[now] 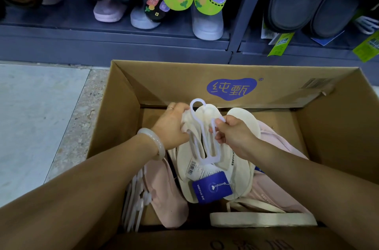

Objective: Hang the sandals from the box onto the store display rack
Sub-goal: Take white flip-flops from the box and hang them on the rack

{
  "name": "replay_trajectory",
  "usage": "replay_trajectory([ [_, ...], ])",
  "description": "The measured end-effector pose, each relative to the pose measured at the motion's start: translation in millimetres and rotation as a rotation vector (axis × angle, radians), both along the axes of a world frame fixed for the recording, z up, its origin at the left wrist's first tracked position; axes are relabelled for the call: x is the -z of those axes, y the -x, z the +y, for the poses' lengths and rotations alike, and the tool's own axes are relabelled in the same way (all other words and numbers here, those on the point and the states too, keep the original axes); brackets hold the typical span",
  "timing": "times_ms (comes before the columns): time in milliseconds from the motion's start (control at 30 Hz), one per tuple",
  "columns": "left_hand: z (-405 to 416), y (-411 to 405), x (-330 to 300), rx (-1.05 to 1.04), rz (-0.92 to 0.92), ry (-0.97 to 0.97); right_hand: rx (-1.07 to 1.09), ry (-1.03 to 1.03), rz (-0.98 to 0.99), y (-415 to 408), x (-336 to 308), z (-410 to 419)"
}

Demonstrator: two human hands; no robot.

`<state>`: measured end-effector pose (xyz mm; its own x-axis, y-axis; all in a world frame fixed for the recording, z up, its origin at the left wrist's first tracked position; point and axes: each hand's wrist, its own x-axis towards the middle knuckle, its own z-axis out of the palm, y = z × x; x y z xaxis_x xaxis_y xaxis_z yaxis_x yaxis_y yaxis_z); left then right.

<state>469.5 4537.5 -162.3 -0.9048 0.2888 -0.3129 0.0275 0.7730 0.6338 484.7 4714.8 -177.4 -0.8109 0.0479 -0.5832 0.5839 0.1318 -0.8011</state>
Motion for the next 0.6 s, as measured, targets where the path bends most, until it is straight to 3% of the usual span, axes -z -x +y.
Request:
replay_trajectory([
  [167,-3.0,5.7,-1.8,-0.072,-0.020,-0.029,0.069,0.079,-0.001,3.9,-0.9,-5.0],
  [333,-9.1,18.7,0.7,-0.298,0.278,0.080,0.028,0.115,0.005,6.1,-3.8,6.3],
  [467,-13.5,31.3,4.8,-0.257,-0.166,-0.179,-0.021,0.115,0.025,4.9,-4.6,10.8],
  [600,-10.4,33.6,5.2,-0.104,-0.222,-0.181,-0.001,0.124,0.026,3.1,-4.8,12.8],
])
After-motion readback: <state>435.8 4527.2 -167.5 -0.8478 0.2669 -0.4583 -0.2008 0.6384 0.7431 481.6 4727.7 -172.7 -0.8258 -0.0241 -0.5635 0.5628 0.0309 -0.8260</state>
